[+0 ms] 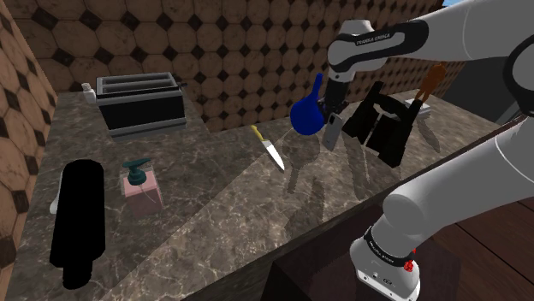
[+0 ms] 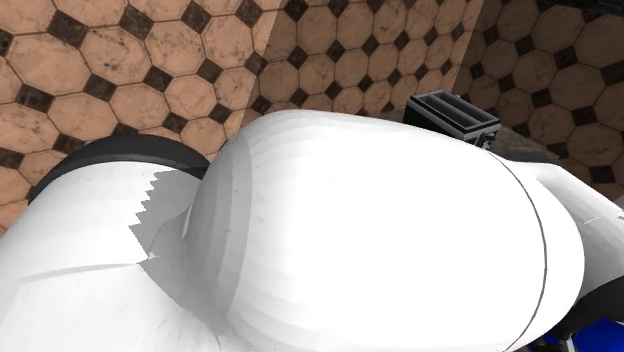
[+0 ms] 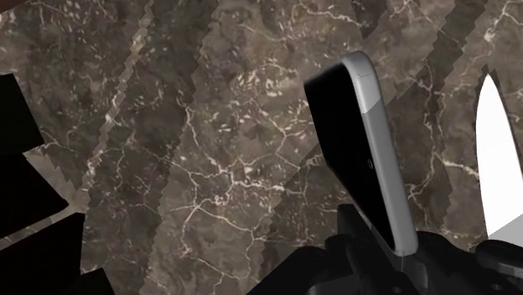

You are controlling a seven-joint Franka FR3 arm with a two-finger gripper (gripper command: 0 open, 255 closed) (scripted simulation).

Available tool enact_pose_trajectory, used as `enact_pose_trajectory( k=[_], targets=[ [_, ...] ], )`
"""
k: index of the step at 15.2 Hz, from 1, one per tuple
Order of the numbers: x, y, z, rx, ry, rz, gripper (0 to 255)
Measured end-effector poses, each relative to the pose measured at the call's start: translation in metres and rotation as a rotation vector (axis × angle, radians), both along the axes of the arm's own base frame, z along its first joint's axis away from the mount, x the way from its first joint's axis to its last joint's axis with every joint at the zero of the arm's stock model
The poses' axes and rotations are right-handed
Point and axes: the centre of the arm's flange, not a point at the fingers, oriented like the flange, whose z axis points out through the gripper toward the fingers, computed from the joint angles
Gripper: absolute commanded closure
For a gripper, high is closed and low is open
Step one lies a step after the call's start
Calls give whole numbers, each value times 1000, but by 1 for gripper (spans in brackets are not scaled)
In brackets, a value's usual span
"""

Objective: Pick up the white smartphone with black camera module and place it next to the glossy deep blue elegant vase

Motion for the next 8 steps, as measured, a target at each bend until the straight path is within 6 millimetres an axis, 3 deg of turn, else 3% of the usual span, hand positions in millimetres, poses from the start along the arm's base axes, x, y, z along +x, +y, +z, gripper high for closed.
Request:
enact_pose_trajectory(
  k=[8],
  targets=[
    [1,1,-42,0,0,0,255]
  ],
)
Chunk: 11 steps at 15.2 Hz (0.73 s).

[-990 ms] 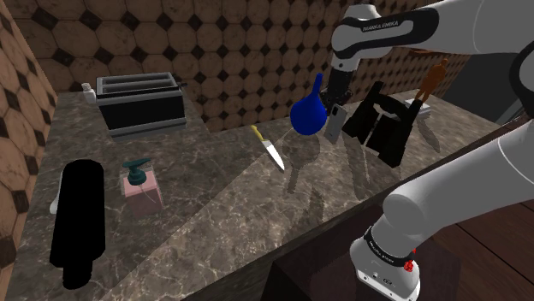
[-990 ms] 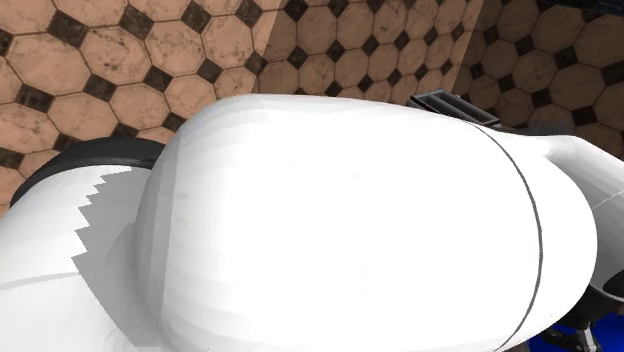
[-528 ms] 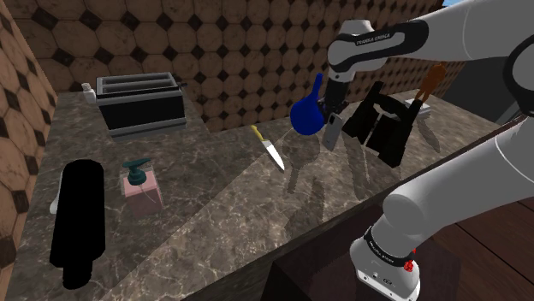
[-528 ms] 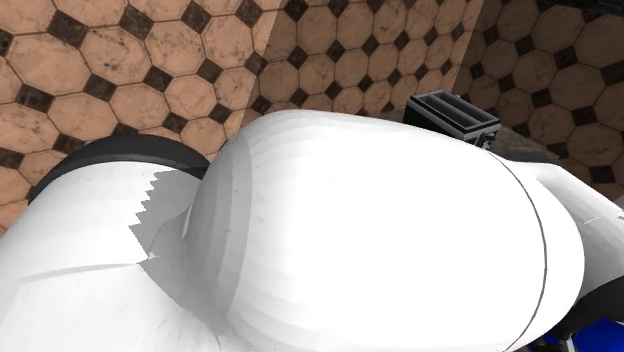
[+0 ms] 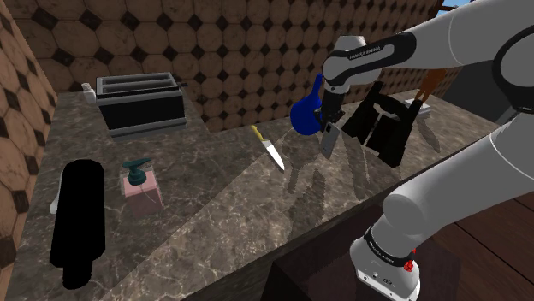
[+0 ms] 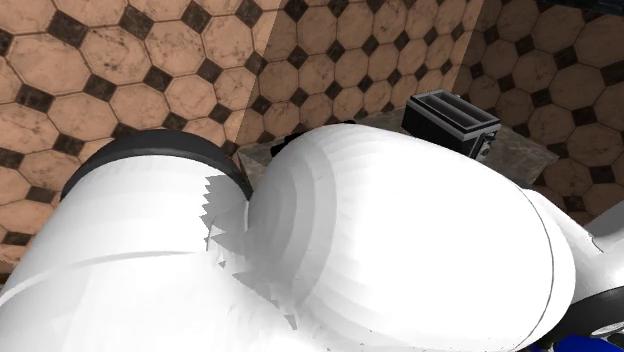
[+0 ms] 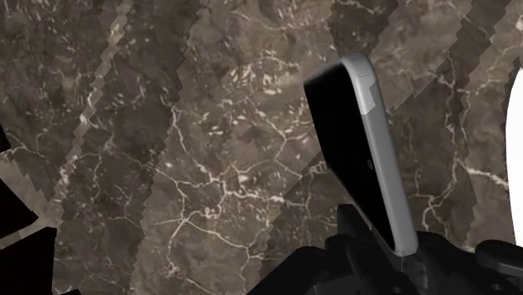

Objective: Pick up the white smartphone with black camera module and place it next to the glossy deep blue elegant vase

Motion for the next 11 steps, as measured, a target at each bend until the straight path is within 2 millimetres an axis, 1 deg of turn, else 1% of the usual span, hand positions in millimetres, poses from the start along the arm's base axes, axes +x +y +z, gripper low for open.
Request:
enact_pose_trajectory(
  k=[5,7,11],
  targets=[
    [0,-1,-26,0,0,0,255],
    [0,-1,-29,0,0,0,255],
    [0,-1,-31,0,0,0,255]
  ],
)
